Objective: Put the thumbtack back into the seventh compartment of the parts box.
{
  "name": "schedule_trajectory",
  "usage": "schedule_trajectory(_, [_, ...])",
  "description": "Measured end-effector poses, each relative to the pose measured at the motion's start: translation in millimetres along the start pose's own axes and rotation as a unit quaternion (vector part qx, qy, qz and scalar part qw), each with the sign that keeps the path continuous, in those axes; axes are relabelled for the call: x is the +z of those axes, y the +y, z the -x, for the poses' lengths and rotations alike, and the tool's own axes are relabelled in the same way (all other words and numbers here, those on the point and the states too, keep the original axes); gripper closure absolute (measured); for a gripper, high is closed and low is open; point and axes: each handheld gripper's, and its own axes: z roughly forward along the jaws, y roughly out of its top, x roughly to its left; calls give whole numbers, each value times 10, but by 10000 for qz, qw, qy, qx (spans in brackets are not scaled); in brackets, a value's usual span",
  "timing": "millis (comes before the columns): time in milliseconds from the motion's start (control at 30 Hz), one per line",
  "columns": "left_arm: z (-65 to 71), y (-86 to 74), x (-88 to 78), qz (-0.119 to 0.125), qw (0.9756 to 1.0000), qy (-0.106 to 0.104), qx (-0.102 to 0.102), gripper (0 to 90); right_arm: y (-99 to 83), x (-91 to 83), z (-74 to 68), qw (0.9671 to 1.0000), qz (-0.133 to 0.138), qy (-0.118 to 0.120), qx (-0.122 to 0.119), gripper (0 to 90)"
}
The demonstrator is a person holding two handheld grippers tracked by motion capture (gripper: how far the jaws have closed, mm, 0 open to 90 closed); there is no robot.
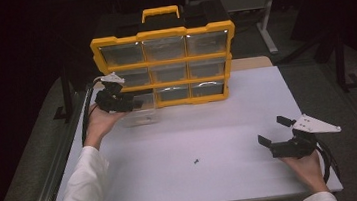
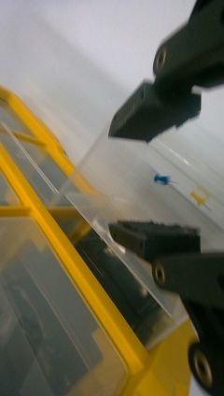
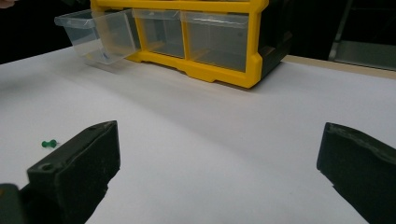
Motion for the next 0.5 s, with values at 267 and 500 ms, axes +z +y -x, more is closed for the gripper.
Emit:
schedule_trajectory(267, [211,47,-80,394,9989,-38,231,56,-1,1,-1,10000,-22,20,9,0])
schedule_trajectory(500, [499,106,-89,554,9971,-137,499,0,-4,1,1,10000,-32,24,13,0])
